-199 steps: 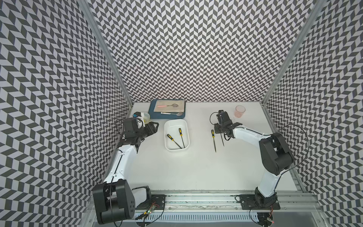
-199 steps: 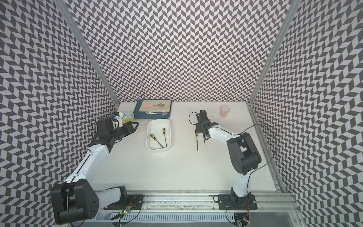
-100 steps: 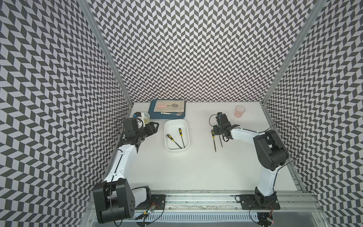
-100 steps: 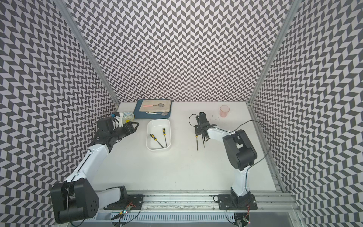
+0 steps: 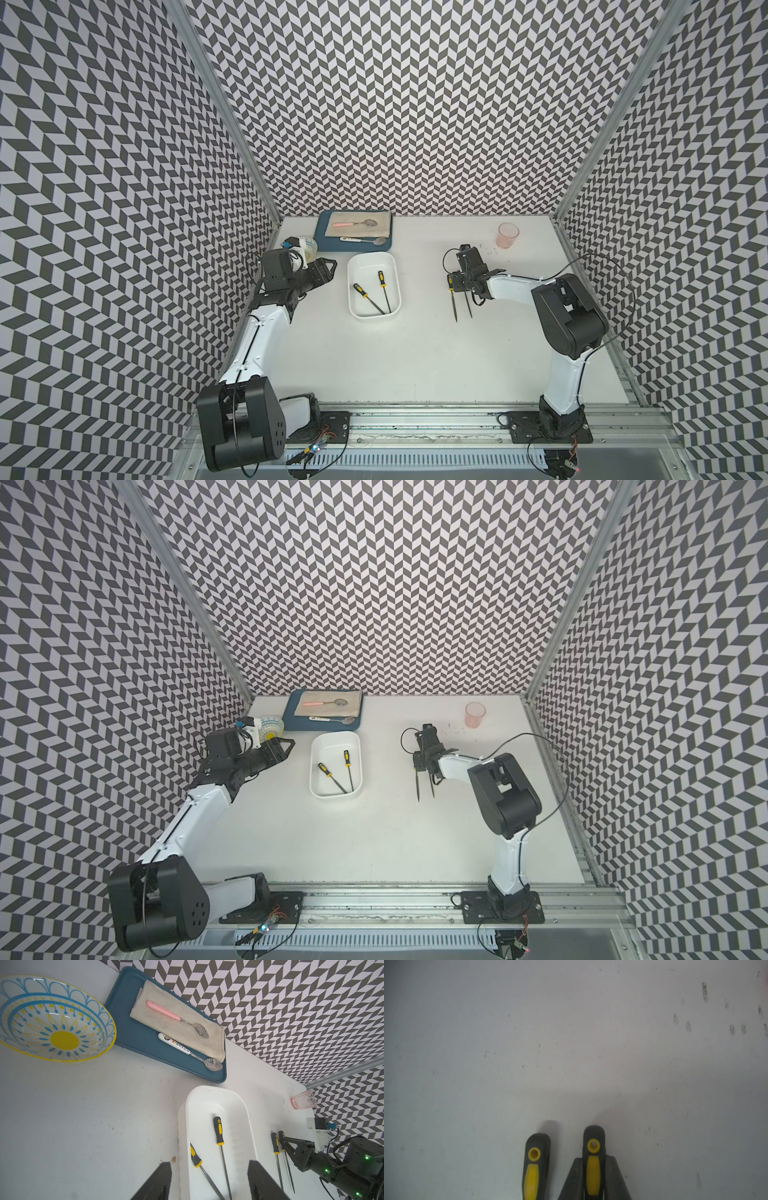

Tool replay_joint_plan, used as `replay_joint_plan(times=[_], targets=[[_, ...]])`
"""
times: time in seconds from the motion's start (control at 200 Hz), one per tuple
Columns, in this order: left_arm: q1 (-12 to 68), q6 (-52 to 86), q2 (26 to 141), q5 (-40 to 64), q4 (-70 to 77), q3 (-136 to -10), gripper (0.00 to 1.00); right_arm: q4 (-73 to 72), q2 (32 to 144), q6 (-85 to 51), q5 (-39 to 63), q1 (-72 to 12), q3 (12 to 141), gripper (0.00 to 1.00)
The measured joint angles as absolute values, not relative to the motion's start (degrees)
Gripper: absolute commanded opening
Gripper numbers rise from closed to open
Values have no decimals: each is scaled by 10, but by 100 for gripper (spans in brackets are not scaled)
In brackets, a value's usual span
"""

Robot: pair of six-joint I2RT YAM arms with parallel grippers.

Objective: Take the file tool out of the storage box
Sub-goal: Place the file tool at the center of the board.

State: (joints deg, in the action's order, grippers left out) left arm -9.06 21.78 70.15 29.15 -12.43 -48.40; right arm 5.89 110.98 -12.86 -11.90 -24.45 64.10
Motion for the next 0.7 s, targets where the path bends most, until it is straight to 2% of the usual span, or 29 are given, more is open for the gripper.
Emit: replay_joint_plan(times=[0.701], targets=[[-91,218,702,295,-124,-484,63,24,1114,-129,-119,-244,627,0]])
